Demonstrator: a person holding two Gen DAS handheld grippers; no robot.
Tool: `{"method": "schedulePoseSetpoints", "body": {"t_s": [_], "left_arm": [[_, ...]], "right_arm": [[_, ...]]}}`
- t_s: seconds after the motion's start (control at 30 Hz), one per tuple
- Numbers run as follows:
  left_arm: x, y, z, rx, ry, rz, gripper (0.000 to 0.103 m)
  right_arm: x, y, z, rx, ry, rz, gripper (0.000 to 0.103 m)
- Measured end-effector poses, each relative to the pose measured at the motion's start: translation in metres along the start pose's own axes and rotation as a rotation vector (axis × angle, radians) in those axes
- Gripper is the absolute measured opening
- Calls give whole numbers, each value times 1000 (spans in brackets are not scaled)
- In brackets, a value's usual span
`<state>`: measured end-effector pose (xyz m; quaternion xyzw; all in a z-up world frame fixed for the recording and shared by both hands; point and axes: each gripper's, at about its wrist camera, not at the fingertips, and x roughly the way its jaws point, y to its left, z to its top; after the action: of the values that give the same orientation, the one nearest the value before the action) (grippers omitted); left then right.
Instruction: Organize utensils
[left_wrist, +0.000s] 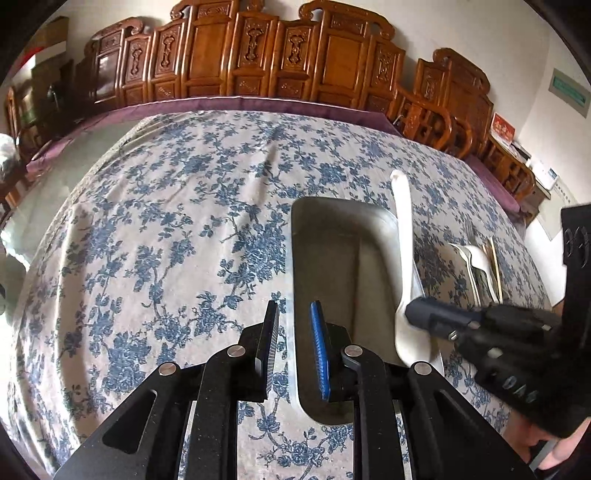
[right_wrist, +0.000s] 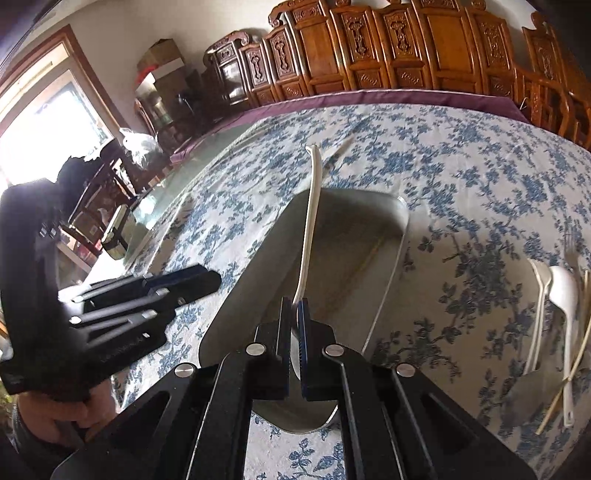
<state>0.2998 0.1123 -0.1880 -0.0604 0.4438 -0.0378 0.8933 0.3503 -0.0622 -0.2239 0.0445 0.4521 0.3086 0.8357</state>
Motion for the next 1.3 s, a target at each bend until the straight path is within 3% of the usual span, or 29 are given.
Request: {"method": "schedulePoseSetpoints", "body": {"t_s": [0.17,0.3,0.73,0.9,1.0,1.3], "left_arm": [[-2,-2,1,6,-8,6,17],[-3,-11,-1,19,-13,0,27],[-12,-72,-1,114,-39,-46,30],[-22,-101,-5,162,-72,-42,40],[-26,-119,-11,198,-83,-52,53],[-12,-166,-25,259,-44,-112,59]], "right_arm": [[9,1,-7,-24,14,-31,7],[1,-3,-12,-46,-4,-53,7],[-92,-63,-43,-68,-122,-239,7],[-117,-92,-57,-27,-141,-303,16],[-128,-108,-65,-1,-149,-335,26],[-149,-160,-85,84,-166,-432,41]]}}
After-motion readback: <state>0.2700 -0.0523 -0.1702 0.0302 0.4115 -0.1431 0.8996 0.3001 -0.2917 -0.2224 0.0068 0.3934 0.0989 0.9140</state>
